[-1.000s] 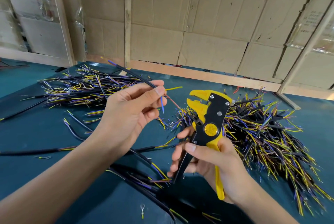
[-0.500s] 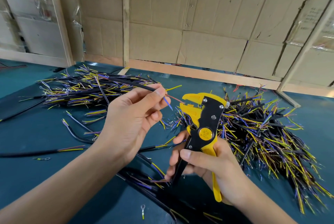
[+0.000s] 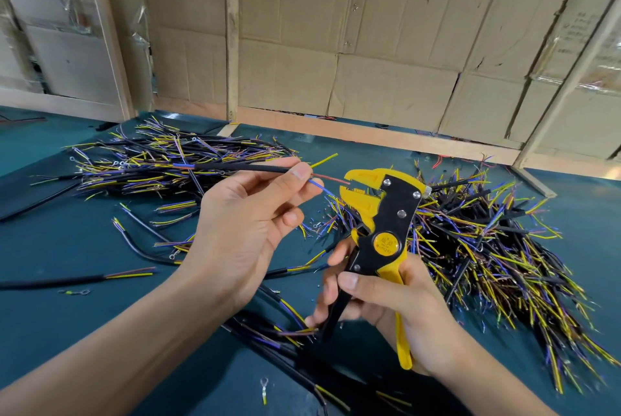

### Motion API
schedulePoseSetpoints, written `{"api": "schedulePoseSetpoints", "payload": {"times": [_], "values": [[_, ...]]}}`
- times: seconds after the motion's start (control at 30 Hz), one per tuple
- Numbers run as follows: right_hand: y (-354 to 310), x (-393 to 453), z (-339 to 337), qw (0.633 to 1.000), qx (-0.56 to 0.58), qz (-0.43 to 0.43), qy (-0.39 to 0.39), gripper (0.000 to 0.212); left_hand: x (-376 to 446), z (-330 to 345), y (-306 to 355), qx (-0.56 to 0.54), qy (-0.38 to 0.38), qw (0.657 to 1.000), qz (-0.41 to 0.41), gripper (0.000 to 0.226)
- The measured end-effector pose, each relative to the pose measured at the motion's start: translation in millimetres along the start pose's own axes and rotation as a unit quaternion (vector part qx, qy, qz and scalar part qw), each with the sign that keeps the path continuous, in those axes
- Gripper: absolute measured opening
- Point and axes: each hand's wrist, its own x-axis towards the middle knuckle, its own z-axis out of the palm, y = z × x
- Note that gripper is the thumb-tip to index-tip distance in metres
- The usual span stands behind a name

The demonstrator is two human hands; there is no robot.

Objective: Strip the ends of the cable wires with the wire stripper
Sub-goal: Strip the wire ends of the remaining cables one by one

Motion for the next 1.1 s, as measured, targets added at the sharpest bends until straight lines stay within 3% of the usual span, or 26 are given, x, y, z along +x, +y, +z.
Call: {"api": "schedulePoseSetpoints", "payload": {"times": [0.17,0.3,0.47,0.67,1.1], "values": [[-2.9,1.7,-0.3,1.0,-0.016,0.008,0.003,0.012,-1.6,0.2,-2.1,0.025,-0.009,1.0,0.004,0.017],[-3.9,2.2,2.3,0.991,-0.081,-0.041,0.094,0.037,-2.1,-0.4,-4.3,0.071,-0.02,0.997,0.02,0.019],[-7.3,3.4,-0.1,1.0,-0.004,-0.018,0.008,0.034,0.0,-2.0,-2.0,0.051,0.018,0.997,0.049,0.012],[0.4,0.1,-0.4,0.998,-0.062,-0.004,0.0,0.036,2.8,-4.8,0.8,0.02,0.033,0.996,0.083,0.013],[2.3,0.4,-2.5,0.999,-0.032,-0.01,-0.016,0.031,-7.3,-6.3,-8.9,0.198,0.006,0.953,0.227,0.01]]}}
